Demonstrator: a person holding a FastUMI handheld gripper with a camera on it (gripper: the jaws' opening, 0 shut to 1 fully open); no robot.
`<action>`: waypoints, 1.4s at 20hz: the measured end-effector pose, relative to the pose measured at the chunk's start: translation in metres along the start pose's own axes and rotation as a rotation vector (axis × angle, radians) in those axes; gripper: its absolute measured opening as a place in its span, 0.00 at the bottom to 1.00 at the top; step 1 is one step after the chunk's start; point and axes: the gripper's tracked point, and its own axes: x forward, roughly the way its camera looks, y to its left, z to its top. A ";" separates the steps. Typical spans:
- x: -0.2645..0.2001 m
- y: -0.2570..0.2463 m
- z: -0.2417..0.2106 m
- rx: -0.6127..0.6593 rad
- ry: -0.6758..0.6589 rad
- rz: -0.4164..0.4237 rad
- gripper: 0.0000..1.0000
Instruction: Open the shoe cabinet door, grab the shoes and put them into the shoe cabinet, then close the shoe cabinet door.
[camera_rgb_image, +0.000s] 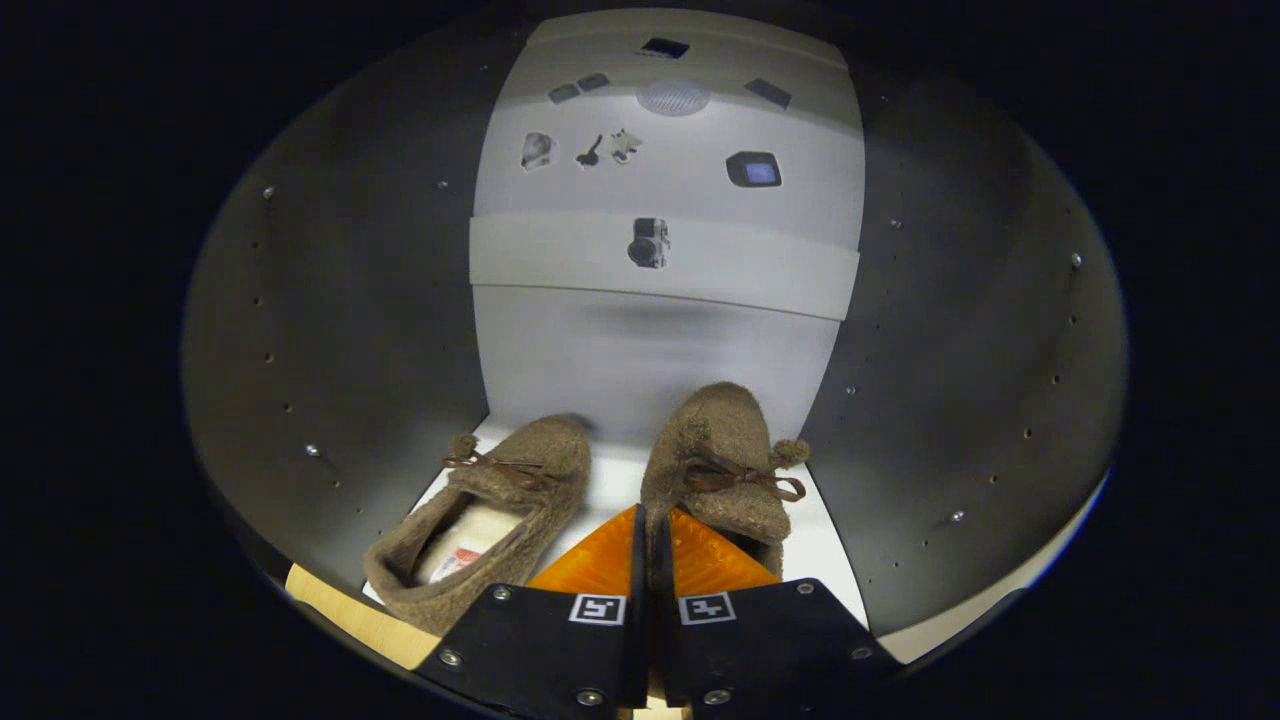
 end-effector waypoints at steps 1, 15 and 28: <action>0.006 -0.002 -0.002 0.009 0.013 -0.008 0.05; -0.001 0.017 -0.006 0.144 0.035 0.069 0.21; -0.141 0.023 0.038 0.121 -0.167 0.017 0.21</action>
